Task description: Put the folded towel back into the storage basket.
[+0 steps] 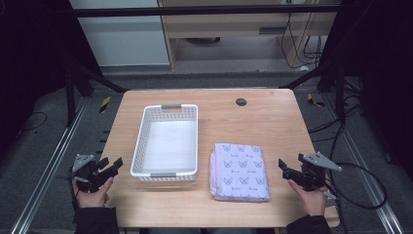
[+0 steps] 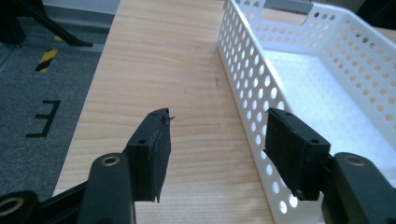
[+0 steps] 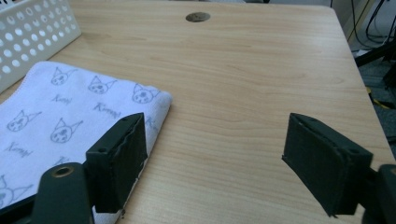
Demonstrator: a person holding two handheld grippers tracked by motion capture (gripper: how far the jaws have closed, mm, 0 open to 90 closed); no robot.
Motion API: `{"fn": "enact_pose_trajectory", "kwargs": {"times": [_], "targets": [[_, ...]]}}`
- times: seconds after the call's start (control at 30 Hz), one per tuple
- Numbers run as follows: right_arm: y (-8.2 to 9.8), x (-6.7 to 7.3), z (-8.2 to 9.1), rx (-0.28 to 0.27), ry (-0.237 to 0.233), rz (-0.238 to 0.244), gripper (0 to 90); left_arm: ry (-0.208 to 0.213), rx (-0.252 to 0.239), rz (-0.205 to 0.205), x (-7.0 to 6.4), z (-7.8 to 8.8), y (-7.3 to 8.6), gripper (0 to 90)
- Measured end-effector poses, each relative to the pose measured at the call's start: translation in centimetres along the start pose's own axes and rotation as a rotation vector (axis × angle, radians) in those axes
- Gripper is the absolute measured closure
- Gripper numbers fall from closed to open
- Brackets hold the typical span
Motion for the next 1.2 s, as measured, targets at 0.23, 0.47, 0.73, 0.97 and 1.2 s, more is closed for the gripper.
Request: {"fn": "enact_pose_trajectory", "kwargs": {"times": [0.23, 0.47, 0.73, 0.97, 1.2], "targets": [[0.0, 0.1, 0.1, 0.006, -0.005, -0.007, 23.1, 0.01, -0.01, -0.021, -1.3, 0.5, -0.1, 44.6], [-0.4, 0.2, 0.4, -0.007, 0.005, -0.013, 21.8, 0.044, -0.012, -0.057, -3.3, 0.8, 0.2, 43.4], [-0.4, 0.6, 0.5, -0.008, -0.012, 0.014, 24.2, 0.091, -0.004, -0.106, -5.8, 0.9, 0.6, 43.0], [-0.7, 0.9, 0.7, -0.023, -0.017, 0.038, 28.7, 0.126, 0.005, -0.132, -7.5, 0.9, 1.1, 43.5], [-1.3, 1.3, 1.1, -0.041, -0.046, 0.032, 33.1, 0.149, 0.009, -0.165, -8.9, 0.9, 1.3, 43.9]]}}
Point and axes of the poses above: each handheld gripper's, and its own axes: z roughly backward along the jaws, y roughly out of its underside, x roughly to its left, the point moved 4 cm from there along -z, roughly forward along the jaws, and after that the axes turned 10 degrees about z, right-handed, at the moved point
